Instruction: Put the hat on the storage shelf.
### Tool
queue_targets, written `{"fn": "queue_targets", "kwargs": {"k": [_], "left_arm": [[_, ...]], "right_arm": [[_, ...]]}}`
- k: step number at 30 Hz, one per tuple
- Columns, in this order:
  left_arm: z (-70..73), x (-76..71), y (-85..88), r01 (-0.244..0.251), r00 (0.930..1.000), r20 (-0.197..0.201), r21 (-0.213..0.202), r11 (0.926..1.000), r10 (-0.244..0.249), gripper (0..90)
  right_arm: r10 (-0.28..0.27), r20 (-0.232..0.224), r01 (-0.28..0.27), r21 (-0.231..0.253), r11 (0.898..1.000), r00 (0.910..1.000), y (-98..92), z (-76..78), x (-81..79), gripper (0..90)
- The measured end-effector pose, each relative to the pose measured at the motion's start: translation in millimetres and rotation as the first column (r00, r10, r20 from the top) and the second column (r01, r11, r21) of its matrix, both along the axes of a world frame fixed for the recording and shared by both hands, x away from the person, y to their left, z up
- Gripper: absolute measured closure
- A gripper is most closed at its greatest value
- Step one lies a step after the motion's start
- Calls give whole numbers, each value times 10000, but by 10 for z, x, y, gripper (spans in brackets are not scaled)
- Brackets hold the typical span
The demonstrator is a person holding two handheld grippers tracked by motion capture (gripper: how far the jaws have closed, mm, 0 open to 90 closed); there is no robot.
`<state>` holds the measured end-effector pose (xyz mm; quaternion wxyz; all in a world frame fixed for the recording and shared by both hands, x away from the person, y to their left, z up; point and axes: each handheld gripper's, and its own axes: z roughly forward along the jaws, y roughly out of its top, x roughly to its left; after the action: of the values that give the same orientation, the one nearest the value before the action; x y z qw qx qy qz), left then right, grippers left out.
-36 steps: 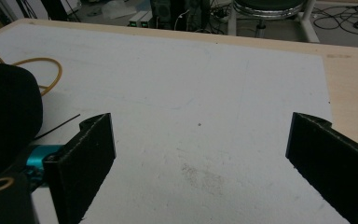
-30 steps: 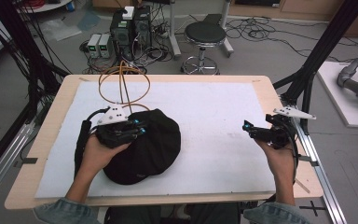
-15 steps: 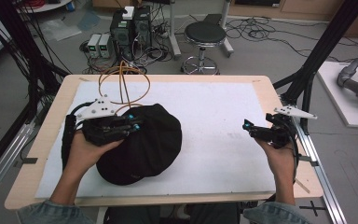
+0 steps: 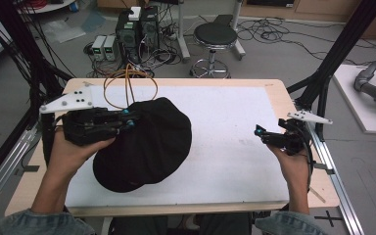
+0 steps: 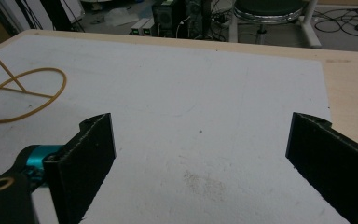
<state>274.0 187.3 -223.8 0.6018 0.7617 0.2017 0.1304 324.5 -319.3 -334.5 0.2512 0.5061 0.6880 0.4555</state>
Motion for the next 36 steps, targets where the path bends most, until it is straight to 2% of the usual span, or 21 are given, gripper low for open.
{"fn": "queue_targets", "kwargs": {"k": [10, 16, 20, 24, 28, 36], "left_arm": [[298, -41, 181, -58, 9992, 379, -667, 9978, 83, 819], [467, -28, 257, -508, 9951, 816, -663, 9965, 561, 819], [545, 41, 315, -907, 9903, 994, -656, 9937, 969, 819], [566, 137, 384, -1185, 9869, 976, -1009, 9878, 1283, 819], [562, 250, 436, -1677, 9790, 981, -1104, 9796, 1786, 819], [498, 536, 511, -2598, 9603, 799, -927, 9612, 2673, 818]], "right_arm": [[28, 2, -28, 30, 10000, 10000, 3, 2, 3, 79], [34, 28, -34, 51, 10000, 10000, 9, 5, 7, 79], [31, -18, -31, 61, 10000, 10000, 17, 5, 9, 79], [56, 53, -57, 43, 10000, 10000, 11, 6, 13, 79], [12, 4, -12, 110, 9999, 10000, 10, 6, 9, 79], [50, 40, -51, 68, 10000, 10000, 8, 7, 12, 79]]}}
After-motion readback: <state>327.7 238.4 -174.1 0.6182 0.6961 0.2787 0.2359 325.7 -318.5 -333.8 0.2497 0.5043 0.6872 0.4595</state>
